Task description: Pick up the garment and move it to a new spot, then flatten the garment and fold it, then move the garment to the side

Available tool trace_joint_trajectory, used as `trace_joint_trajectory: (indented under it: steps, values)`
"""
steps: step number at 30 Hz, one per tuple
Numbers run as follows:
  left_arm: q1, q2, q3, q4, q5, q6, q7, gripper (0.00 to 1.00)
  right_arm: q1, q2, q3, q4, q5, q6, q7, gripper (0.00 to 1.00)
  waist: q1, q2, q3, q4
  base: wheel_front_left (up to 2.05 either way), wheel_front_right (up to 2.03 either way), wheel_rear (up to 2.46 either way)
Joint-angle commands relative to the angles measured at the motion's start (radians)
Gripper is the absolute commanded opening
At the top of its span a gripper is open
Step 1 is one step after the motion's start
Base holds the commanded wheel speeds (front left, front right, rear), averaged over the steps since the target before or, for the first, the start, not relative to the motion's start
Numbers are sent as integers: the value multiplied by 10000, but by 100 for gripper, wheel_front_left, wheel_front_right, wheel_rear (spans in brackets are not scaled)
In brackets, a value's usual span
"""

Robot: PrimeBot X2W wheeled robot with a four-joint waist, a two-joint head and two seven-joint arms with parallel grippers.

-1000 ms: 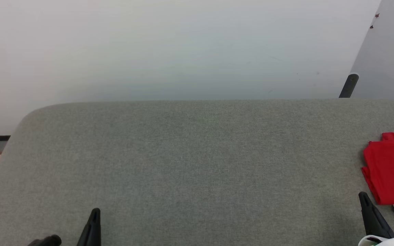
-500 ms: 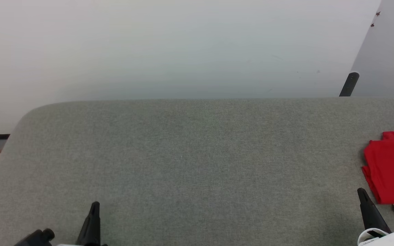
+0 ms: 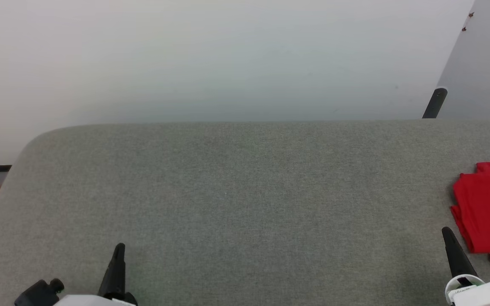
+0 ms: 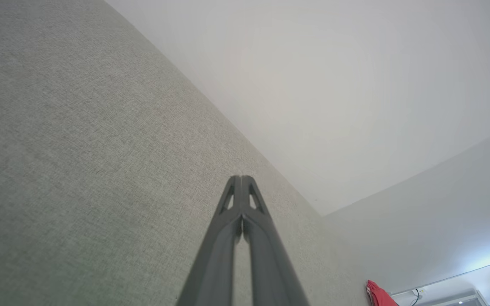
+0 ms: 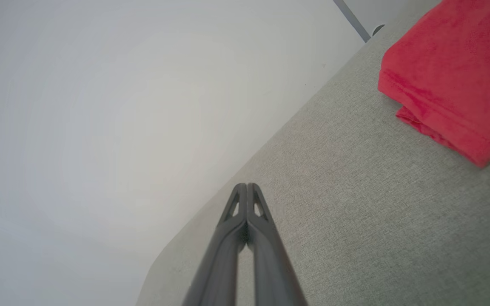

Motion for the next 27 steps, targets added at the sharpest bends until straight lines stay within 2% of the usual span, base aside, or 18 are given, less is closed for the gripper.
trace_joint_trajectory:
  steps: [1,27]
  values:
    - [-257,8,86,-53,-373,-85,88,0,-245,3,-53,-23,361,-3,41,0,0,0,8,0,0,0,0]
    - [-840,-234,336,313,-2956,-162,820,0,-740,284,-174,527,2712,-1,344,0,0,0,117,-3,0,0,0]
